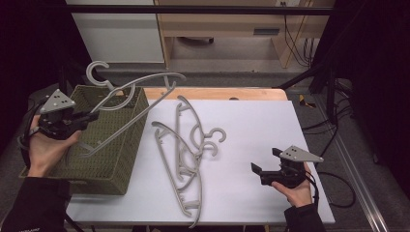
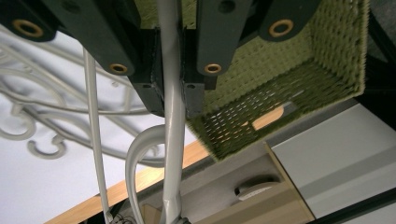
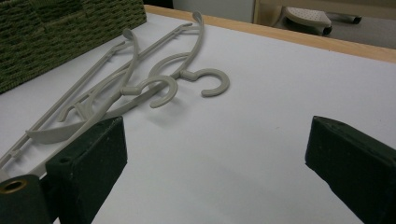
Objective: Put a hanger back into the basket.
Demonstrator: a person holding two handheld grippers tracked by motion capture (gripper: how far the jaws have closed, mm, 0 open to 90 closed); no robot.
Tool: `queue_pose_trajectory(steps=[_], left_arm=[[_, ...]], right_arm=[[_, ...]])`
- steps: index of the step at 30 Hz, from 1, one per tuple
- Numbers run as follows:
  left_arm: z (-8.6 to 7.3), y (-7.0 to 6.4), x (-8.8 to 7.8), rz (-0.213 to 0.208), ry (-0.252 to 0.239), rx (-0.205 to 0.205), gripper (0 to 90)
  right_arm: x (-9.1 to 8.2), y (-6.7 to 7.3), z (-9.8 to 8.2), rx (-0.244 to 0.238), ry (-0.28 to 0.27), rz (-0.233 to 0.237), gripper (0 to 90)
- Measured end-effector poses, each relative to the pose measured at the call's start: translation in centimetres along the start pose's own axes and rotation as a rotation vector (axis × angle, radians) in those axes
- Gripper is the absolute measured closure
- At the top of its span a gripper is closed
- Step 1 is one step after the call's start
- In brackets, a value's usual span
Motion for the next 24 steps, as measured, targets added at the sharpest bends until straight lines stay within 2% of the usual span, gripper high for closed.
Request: queue_pose_trajectory(steps=[8,15,24], left_arm=[[-2.6,3.4,0.3,0.039,0.016,-0.054,81.4],[-5.0,5.2,0.1,0.092,0.057,-0.066,81.4],[-7.3,7.0,-0.3,0.115,0.086,-0.090,81.4]], right_arm=[[0.0,0.0,0.0,0.000,0.003,-0.002,5.7],[0.3,0.1,-0.1,0.003,0.010,-0.005,5.8],[0.4,0.1,-0.2,-0.002,0.018,-0.001,5.8]])
Point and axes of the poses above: each handheld gripper's, and its own axes: x roughly forward along the jaws, z roughly out of its top, y roughly to its left, the point moved 3 cm from there along x, roughly forward along the jaws
